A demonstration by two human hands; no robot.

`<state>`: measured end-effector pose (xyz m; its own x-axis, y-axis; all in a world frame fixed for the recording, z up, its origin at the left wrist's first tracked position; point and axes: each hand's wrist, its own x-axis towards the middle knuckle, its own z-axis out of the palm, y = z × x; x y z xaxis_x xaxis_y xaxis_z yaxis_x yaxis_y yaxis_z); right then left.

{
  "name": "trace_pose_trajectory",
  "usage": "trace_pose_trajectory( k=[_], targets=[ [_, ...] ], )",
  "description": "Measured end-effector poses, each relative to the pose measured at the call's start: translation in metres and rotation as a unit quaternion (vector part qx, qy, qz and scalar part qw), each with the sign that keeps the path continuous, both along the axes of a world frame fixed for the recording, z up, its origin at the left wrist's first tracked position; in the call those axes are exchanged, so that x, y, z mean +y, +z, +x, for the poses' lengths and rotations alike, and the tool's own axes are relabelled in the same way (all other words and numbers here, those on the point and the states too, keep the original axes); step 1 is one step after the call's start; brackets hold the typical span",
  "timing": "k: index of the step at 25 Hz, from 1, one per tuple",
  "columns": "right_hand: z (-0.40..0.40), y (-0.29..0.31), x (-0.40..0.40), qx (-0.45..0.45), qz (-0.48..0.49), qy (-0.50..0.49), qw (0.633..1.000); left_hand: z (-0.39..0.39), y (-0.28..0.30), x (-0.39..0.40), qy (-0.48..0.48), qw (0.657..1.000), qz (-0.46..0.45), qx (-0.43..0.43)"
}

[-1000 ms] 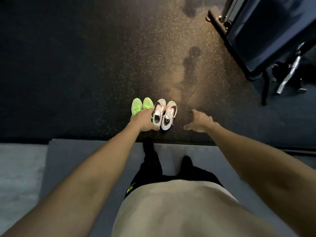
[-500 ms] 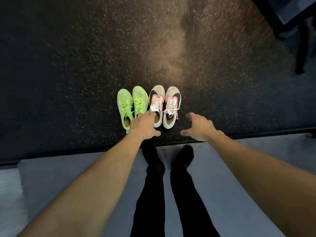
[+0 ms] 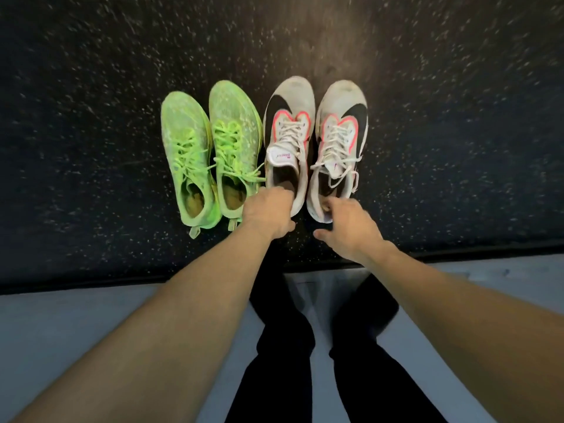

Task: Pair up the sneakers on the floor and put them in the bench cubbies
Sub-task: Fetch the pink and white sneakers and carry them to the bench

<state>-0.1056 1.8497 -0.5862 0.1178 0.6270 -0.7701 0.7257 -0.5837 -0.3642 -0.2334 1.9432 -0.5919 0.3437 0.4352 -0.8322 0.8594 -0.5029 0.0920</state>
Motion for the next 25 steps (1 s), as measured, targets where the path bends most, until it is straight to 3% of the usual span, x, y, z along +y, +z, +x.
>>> trace_pose_trajectory(
  k=[6,11,17,25],
  targets=[
    [-0.011,-0.041,0.001,-0.081,0.031,0.038,0.995,-0.007,-0.043,-0.021,-0.001,0.997,0.075,-0.002],
    [-0.001,0.004,0.004,-0.094,0.040,0.033,0.994,-0.006,0.005,-0.012,0.009,0.996,0.075,-0.045],
    [0.021,0.154,0.013,-0.102,0.071,0.009,0.992,0.022,0.151,0.007,0.008,0.991,0.097,-0.090],
    [0.045,0.415,0.002,-0.141,0.137,-0.006,0.980,0.058,0.416,0.001,0.020,0.983,0.124,-0.136]
  ],
)
